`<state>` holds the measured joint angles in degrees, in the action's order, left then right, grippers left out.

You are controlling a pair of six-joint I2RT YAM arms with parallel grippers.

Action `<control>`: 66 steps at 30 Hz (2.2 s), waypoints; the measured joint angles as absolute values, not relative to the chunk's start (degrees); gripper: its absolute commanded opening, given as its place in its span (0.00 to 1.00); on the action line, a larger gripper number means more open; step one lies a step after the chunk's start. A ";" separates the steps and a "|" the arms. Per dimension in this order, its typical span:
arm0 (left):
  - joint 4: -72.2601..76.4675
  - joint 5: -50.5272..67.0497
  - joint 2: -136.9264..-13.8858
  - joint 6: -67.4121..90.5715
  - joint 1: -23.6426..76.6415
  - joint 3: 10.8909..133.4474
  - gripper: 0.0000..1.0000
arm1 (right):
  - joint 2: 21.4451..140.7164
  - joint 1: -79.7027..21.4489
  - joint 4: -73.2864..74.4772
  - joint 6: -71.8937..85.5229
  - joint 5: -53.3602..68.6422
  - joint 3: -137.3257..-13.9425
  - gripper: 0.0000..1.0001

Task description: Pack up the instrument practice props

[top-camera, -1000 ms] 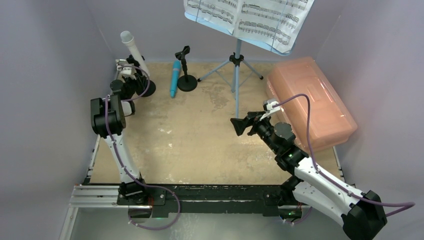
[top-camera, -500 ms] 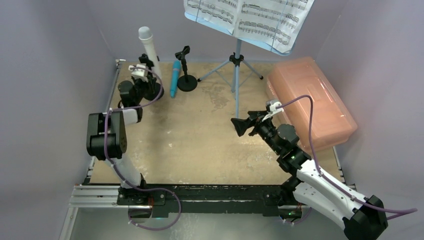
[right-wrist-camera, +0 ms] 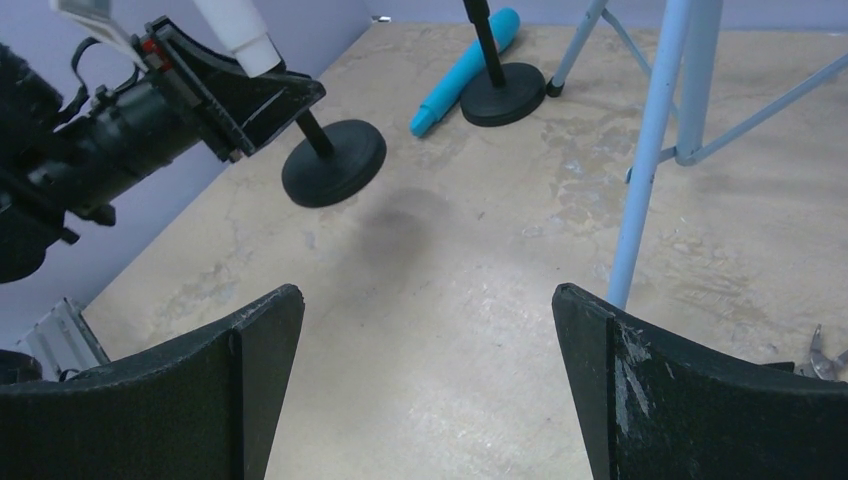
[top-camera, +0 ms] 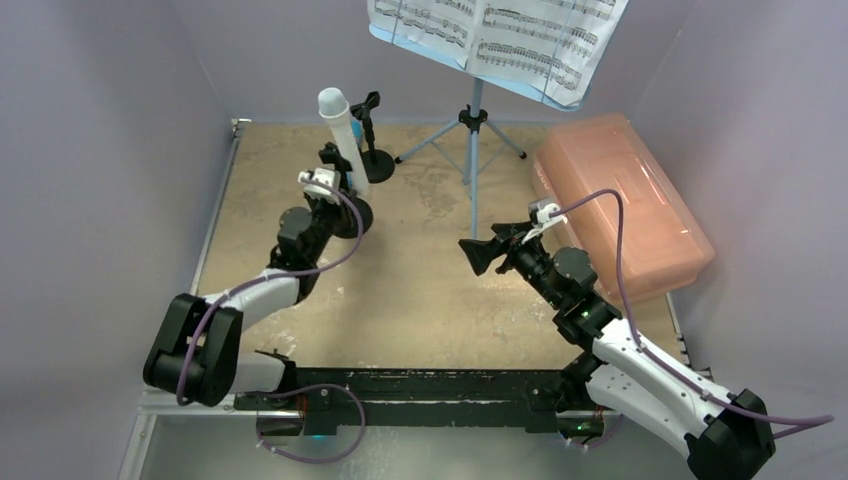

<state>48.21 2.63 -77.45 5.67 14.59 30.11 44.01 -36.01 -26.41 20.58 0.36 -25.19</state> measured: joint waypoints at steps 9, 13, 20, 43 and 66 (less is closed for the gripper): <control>46.39 -13.80 -65.82 12.08 29.34 19.40 0.00 | 46.00 -36.01 -25.54 22.68 3.29 -25.56 0.98; 46.28 -21.28 -64.20 12.93 38.15 15.92 0.00 | 46.15 -36.01 -25.50 24.49 5.54 -25.67 0.98; 50.50 -33.32 -68.77 13.56 49.80 12.03 0.00 | 47.62 -38.79 -24.40 27.40 7.01 -28.60 0.98; 84.47 -60.31 -95.90 10.44 72.25 10.52 0.39 | 53.58 -53.95 -25.89 23.40 -5.10 -30.83 0.98; 37.78 -44.95 -55.11 21.50 72.53 13.61 0.80 | 54.46 -54.17 -26.04 16.03 -0.01 -34.20 0.97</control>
